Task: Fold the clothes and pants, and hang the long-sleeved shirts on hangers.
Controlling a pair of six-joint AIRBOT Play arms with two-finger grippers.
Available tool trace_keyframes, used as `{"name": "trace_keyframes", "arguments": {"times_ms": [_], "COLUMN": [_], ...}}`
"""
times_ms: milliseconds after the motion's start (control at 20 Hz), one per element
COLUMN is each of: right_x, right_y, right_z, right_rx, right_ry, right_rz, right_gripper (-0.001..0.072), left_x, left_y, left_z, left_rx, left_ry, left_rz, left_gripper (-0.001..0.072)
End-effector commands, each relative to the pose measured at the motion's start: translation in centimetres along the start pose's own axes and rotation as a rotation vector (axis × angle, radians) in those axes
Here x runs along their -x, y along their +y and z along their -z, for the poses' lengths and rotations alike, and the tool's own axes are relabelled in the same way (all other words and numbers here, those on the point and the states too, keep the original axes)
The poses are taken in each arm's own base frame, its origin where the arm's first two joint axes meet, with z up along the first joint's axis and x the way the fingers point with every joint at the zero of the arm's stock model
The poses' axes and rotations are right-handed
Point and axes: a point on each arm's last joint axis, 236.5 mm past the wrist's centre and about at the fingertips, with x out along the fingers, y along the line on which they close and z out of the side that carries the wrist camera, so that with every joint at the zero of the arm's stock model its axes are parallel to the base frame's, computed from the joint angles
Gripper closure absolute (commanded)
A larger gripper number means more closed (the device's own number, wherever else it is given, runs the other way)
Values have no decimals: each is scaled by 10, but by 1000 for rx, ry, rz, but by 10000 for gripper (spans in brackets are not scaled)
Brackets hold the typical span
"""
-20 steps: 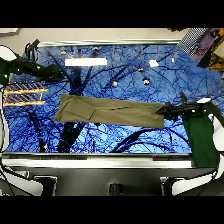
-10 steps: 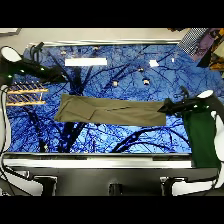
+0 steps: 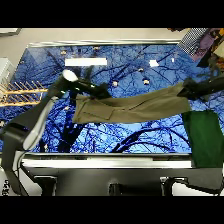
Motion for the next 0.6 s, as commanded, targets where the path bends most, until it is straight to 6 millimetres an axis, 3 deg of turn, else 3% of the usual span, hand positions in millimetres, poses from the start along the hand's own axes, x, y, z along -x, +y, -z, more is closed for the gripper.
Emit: {"name": "trace_keyframes", "arguments": {"times_ms": [0,200,550], "right_x": [38,56,74], "right_y": [14,22,30], "right_z": [-3,-5,8], "right_rx": [0,1,20], "right_ry": [-35,-59,-67], "right_rz": [24,25,27], "right_gripper": [682,682,682], "left_x": [-74,-125,-172], "left_y": [-54,-70,-67], "left_z": [23,54,82], "left_rx": [83,143,231], "left_ry": [-25,-16,-19], "left_rz": [151,163,143], "left_gripper": [690,690,691]}}
